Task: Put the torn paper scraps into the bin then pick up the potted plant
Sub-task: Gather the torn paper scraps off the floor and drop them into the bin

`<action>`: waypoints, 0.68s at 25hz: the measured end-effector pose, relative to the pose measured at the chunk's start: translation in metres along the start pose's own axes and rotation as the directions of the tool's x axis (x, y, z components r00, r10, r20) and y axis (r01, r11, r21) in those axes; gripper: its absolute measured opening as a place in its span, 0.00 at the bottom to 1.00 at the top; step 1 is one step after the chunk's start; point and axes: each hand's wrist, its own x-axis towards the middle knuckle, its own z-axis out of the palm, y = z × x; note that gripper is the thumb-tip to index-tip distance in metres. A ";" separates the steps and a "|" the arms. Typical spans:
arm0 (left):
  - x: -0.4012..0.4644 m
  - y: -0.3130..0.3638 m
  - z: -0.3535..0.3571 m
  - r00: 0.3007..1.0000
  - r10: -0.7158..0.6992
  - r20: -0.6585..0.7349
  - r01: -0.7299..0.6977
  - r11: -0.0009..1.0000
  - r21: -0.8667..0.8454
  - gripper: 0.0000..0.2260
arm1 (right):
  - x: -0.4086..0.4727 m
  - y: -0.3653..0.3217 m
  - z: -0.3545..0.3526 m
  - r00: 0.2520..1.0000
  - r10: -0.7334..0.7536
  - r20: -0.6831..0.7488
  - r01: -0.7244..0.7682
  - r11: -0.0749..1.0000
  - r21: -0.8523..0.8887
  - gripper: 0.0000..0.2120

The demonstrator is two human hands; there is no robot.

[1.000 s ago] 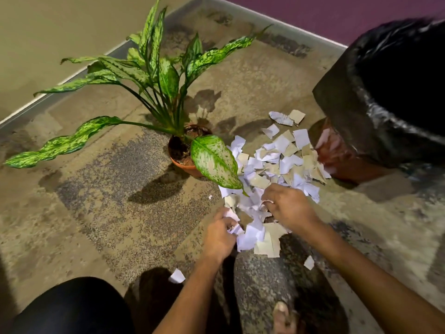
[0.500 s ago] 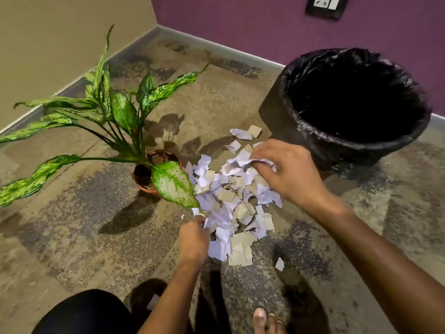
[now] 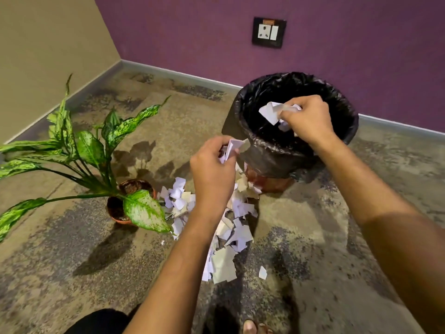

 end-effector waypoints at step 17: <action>0.062 0.041 0.065 0.870 0.371 0.324 -0.441 0.880 0.177 0.20 | -0.051 0.037 -0.017 0.919 -0.236 -0.317 0.204 0.970 -0.133 0.16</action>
